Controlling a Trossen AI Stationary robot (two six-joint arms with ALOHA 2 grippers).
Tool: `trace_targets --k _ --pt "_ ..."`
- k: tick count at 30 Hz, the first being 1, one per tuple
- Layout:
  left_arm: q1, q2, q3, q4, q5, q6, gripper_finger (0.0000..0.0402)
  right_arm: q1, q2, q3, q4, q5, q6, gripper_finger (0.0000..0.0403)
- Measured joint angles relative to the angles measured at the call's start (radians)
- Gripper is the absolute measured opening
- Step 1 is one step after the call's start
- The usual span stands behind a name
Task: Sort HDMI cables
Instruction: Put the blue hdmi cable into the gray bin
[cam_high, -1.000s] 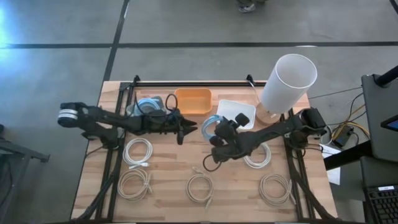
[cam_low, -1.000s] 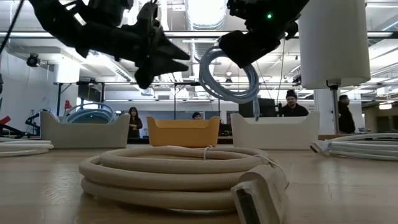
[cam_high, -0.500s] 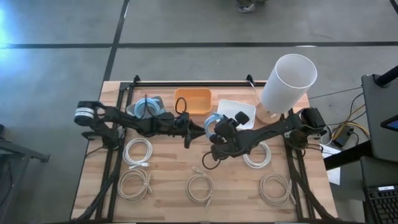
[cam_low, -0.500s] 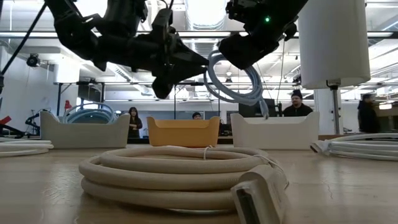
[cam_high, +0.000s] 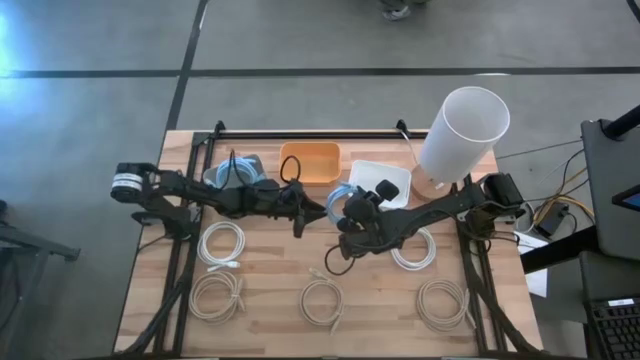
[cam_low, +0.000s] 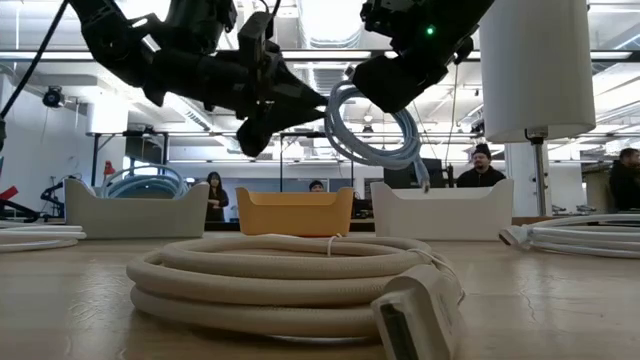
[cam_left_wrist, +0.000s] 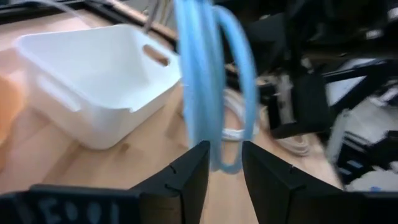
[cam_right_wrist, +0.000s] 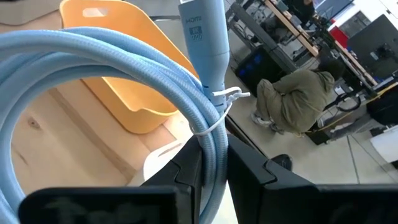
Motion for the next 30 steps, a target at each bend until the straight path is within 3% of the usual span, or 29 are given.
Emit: trace_targets --k 19,30 --pt "-0.002 -0.035 0.000 -0.041 -0.038 0.046 0.0135 0.001 0.000 0.000 0.031 -0.001 -0.005 0.0054" --pt "-0.002 -0.035 0.000 -0.040 0.020 0.135 0.0136 0.001 -0.001 0.002 0.060 -0.008 -0.008 0.0054"
